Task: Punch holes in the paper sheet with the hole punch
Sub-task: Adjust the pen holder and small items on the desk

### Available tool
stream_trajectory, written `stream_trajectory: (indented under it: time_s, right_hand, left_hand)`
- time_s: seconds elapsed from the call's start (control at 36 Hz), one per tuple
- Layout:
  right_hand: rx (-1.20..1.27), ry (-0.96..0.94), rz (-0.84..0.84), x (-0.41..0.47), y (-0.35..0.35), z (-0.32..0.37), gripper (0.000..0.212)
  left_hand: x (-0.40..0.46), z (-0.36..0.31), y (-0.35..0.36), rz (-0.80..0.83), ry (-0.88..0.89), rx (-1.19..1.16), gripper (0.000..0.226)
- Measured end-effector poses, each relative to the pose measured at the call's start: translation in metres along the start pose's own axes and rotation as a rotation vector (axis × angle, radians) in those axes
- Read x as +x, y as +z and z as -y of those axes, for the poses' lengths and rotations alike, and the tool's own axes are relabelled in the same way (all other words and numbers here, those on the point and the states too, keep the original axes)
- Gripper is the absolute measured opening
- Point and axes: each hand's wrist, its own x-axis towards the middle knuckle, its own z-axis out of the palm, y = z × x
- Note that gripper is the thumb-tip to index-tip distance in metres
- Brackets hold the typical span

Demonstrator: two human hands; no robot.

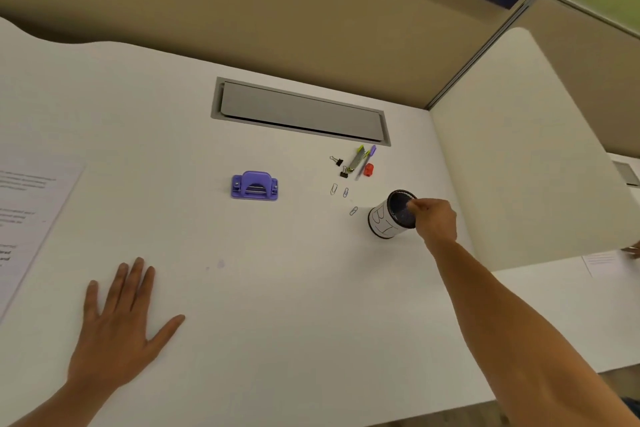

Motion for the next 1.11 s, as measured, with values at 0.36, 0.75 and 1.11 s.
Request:
stream_trajectory:
  time_s: [0.36, 0.75, 1.11]
  right_hand:
    - [-0.31, -0.158, -0.074, 0.012, 0.003, 0.004, 0.022]
    - [-0.047, -0.349, -0.288, -0.042, 0.028, 0.021, 0.03]
    - [-0.378, -1.044, 0.243, -0.235, 0.192, 0.002, 0.059]
  left_hand:
    - [0.0, 0.001, 0.002, -0.01, 0.01, 0.01, 0.099]
    - [0.001, 0.001, -0.001, 0.016, 0.016, 0.013, 0.097]
    - [0.001, 0.001, 0.0, 0.032, -0.004, 0.048, 0.096]
